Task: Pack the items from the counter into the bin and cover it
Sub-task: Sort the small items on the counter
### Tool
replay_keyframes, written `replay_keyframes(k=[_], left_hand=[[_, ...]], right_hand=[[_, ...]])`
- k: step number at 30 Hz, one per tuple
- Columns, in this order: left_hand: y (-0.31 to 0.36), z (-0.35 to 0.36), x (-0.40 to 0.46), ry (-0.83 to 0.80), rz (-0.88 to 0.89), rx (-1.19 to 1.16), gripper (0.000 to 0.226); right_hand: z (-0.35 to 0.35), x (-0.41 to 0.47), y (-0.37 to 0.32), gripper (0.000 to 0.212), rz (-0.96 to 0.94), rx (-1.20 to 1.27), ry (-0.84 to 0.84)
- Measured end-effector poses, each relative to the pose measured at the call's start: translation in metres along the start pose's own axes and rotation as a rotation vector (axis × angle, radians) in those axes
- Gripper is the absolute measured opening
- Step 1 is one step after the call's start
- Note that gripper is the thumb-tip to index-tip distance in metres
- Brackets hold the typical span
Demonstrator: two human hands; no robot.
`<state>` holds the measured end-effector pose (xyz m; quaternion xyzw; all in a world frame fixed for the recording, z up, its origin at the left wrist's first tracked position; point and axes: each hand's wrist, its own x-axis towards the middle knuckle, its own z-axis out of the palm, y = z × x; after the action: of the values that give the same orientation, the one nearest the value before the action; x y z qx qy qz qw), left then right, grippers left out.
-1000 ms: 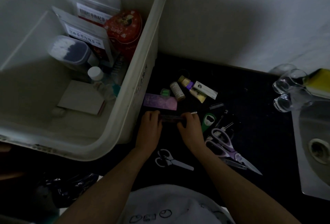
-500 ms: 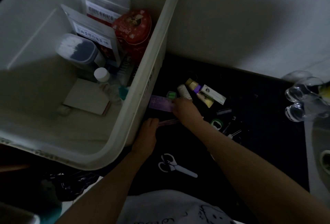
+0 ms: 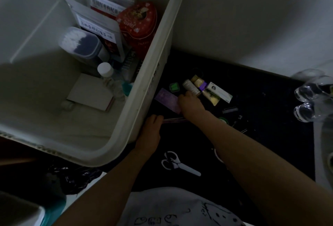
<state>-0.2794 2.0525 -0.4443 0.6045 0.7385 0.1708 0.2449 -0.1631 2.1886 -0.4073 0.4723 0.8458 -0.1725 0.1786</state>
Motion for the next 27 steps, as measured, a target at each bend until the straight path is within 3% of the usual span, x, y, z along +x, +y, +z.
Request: replay_keyframes(k=[4,9,14,20,27], left_hand=[[0.000,-0.001,0.000,0.009,-0.014,-0.042,0.032],[0.005,-0.007,-0.003,0.017,0.051,-0.077,0.036],[0.007,-0.007,-0.004,0.058,-0.073,-0.213,0.018],[0.012,-0.008,0.000,-0.011,-0.074,-0.225,0.047],[0.021,-0.011,-0.002,0.072,-0.070,-0.175,0.027]], right_hand=[[0.001,-0.008,-0.001,0.041,0.063,0.046,-0.041],[0.008,-0.022,0.009,0.029,-0.001,0.281,-0.125],[0.008,-0.055,0.020,0.033,0.004,0.409,-0.058],[0.019,-0.080,0.024,0.030,0.019,0.498,-0.094],[0.021,-0.100,0.022,0.044,0.020,0.711,-0.173]])
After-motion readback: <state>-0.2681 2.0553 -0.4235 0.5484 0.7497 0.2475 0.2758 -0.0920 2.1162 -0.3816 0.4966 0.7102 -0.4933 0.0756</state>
